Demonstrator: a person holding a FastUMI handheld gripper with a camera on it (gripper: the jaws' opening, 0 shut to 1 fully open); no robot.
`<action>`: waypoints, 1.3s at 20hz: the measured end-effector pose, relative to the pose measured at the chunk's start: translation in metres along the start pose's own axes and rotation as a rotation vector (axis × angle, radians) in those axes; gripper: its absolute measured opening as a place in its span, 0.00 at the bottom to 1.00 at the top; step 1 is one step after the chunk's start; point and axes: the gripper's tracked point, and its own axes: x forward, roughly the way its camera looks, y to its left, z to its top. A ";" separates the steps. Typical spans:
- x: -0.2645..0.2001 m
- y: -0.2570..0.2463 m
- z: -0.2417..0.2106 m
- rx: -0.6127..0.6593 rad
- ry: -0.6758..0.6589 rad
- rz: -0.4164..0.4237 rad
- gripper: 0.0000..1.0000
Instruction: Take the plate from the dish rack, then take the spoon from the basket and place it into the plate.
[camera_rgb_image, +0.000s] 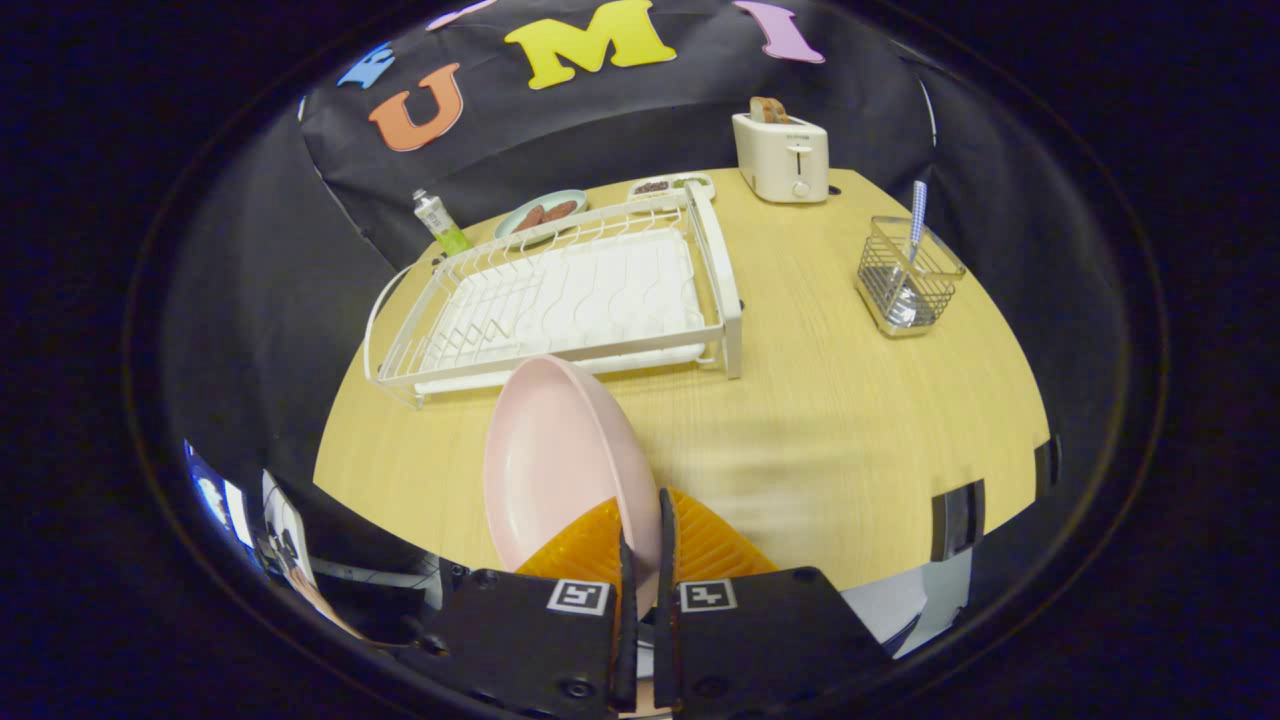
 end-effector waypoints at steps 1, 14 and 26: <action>0.005 -0.002 -0.003 0.008 0.002 0.011 0.12; 0.047 -0.022 -0.016 0.058 0.038 0.115 0.21; 0.045 -0.039 0.005 -0.017 -0.100 0.042 0.46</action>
